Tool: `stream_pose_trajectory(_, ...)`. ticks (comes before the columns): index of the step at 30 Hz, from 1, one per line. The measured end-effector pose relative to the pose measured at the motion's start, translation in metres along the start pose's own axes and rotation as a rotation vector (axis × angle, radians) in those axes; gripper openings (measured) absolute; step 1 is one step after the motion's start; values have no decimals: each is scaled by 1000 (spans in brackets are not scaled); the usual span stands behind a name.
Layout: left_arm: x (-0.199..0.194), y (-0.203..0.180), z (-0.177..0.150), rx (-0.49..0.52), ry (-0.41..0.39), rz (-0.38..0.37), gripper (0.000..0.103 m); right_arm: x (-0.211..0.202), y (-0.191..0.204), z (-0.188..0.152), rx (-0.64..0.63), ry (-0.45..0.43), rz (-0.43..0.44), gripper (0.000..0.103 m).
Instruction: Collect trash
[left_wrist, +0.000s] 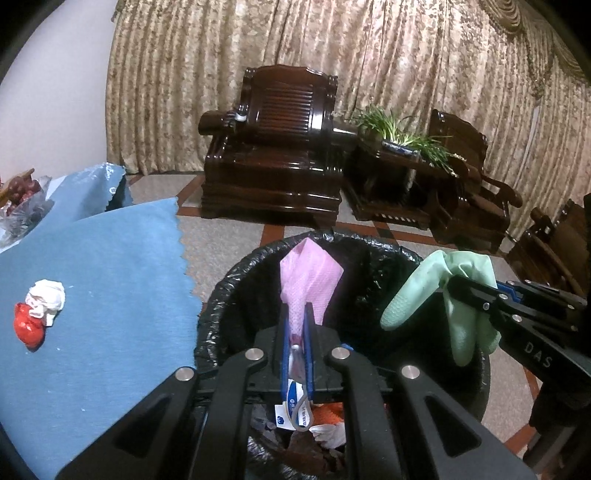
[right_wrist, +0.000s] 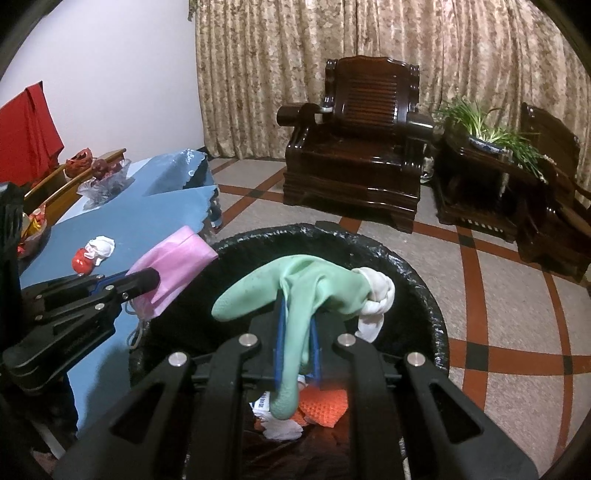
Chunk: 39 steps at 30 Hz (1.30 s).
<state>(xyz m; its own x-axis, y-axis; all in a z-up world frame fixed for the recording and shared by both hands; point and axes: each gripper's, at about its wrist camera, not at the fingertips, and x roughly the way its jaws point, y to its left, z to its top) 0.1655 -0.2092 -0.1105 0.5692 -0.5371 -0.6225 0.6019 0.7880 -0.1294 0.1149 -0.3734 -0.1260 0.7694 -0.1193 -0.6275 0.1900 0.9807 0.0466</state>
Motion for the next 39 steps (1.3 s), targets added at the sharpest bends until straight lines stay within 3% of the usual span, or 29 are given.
stream_pose_trajectory(23,34,-9,-4,9,51,-24,7,22,-10,-8,20,42,-16,11)
stream_pose_trajectory(26,34,-8,-5,-3,54,-27,15,26,-10,-9,21,52,-29,17)
stream_pose_trajectory(27,35,-6,-5,-13,57,-31,27,27,-10,-10,21,56,-38,24)
stream_pose_trajectory(32,32,1,-7,-31,45,-32,51,31,-15,-17,39,74,-50,62)
stream_pose_trajectory(34,29,6,-8,-45,32,-25,59,31,-14,-20,39,77,-58,89)
stream_pose_trajectory(39,20,18,-6,-72,18,0,68,34,-9,-24,24,119,-24,93)
